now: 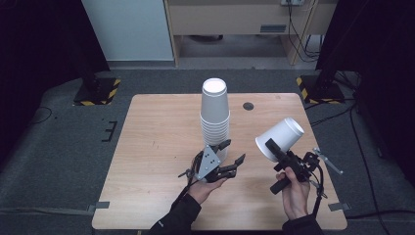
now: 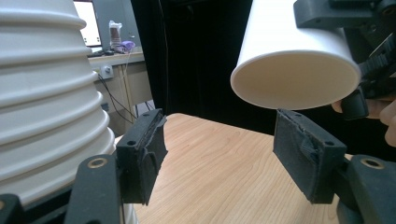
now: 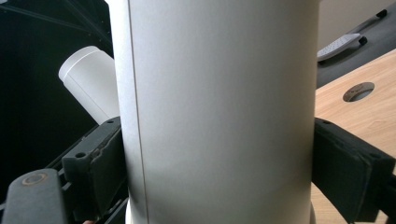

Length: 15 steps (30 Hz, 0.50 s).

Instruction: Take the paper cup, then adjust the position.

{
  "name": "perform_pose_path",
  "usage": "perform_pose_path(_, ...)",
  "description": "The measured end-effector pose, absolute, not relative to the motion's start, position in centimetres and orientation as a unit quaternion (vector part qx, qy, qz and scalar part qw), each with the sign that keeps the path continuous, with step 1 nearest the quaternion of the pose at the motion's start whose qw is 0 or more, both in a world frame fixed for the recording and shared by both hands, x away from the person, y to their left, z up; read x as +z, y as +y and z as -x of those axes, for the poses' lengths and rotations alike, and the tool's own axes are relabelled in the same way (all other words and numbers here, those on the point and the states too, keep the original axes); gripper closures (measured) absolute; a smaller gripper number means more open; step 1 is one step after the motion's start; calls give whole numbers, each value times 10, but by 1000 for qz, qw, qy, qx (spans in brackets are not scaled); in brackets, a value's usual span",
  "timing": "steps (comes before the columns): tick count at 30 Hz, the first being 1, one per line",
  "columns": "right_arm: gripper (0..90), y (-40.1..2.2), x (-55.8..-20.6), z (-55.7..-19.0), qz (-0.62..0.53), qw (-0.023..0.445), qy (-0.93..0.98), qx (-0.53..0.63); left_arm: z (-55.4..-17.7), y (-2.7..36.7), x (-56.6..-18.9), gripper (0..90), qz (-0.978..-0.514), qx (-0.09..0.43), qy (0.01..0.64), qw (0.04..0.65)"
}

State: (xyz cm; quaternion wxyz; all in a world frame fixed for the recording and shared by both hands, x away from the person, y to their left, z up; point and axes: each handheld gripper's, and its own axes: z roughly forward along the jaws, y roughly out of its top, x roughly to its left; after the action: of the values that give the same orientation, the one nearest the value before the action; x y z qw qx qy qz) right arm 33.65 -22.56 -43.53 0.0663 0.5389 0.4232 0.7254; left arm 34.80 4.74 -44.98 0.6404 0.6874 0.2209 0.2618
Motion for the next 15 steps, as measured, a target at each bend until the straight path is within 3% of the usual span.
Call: perform_pose_path(15, 125, -229, -437, -335, -549, 54, 407, 728, -357, 32, -454, 361, -681, 258, 206, 654)
